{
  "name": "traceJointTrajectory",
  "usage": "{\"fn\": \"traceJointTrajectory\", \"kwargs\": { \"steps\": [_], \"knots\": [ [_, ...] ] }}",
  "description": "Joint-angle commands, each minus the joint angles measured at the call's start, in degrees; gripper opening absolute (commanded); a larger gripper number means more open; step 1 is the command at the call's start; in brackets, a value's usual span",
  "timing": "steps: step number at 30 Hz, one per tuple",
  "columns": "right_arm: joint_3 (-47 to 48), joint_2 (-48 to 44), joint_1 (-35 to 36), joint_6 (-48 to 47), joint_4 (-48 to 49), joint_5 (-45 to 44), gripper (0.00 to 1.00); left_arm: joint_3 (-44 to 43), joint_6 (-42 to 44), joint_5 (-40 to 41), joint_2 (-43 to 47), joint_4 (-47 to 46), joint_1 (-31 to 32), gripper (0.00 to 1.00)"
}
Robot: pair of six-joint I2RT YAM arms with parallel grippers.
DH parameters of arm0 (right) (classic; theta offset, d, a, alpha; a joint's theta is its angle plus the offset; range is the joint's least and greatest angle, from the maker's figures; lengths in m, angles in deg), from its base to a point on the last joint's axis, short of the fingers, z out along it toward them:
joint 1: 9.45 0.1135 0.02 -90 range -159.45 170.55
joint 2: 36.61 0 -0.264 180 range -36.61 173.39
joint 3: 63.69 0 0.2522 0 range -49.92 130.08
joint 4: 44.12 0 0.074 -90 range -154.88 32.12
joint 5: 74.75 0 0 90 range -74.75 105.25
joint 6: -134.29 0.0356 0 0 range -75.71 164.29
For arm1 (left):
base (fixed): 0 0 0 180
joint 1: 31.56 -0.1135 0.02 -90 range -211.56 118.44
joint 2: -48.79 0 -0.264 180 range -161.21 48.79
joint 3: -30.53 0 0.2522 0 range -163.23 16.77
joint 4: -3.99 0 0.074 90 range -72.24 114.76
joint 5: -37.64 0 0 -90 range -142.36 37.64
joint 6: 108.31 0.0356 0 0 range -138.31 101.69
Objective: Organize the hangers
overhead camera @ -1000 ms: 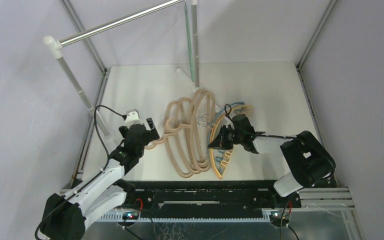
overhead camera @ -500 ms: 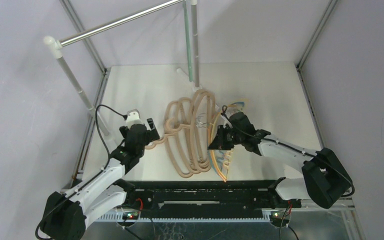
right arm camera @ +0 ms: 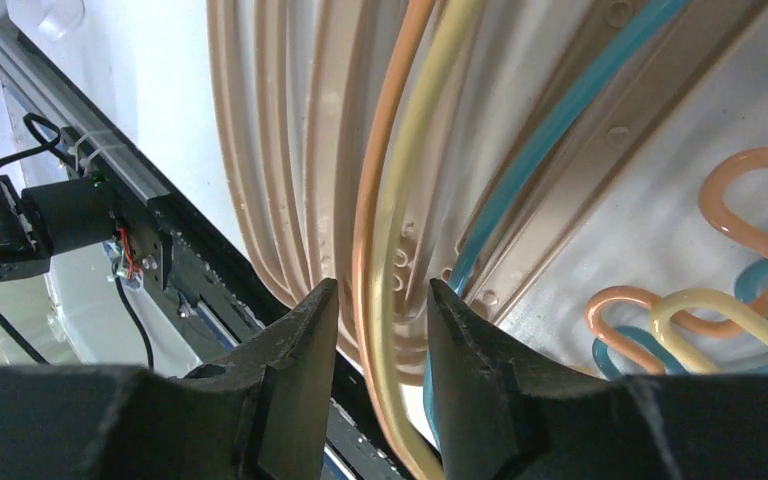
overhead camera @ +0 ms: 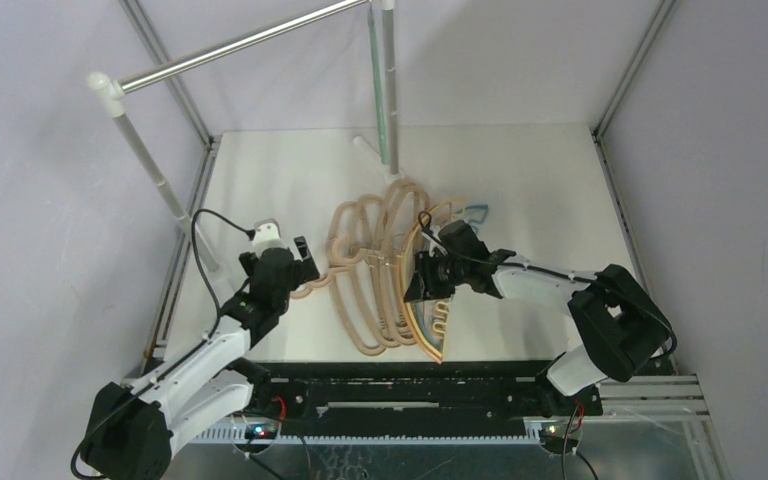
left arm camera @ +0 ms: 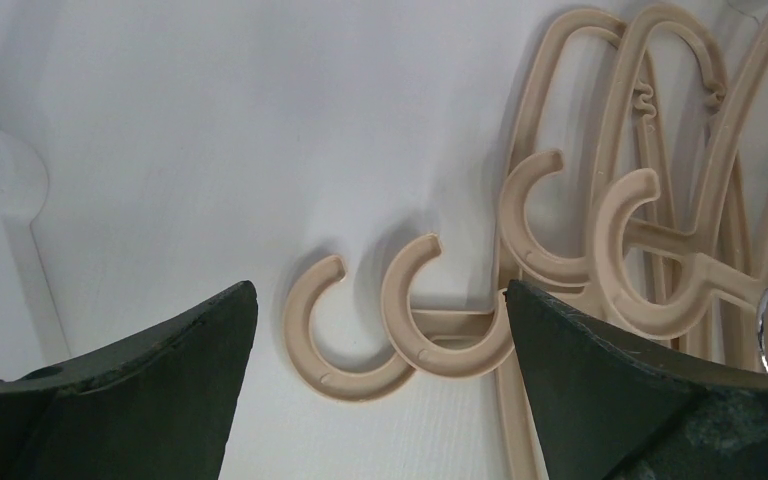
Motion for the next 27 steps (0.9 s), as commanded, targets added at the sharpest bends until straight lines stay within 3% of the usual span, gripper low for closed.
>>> {"fn": "traceJointTrajectory", "kwargs": {
  "steps": [1, 15, 18, 22, 27],
  "knots": [
    [0.63, -0.36, -0.49, 0.02, 3.08, -0.6, 0.46, 0.2, -0.44, 0.8, 0.82, -1.79, 0.24, 0.99],
    [0.87, 5.03, -0.87, 2.17, 8.12, 2.24, 0.44, 0.36, -0.26, 0.94, 1.44, -1.37, 0.21, 0.99],
    [0.88, 5.79, -1.12, 2.31, 8.49, 2.85, 0.35, 0.6, -0.21, 1.18, 1.68, -1.2, 0.26, 1.0],
    [0.56, 4.79, -1.82, 2.44, 8.31, 4.05, 0.02, 0.65, -0.18, 1.38, 1.7, -1.0, 0.24, 1.0],
    [0.52, 0.01, -1.91, 0.83, 4.32, 1.3, 0.0, 0.41, -0.26, 1.27, 1.49, -1.09, 0.24, 1.0]
  ]
}}
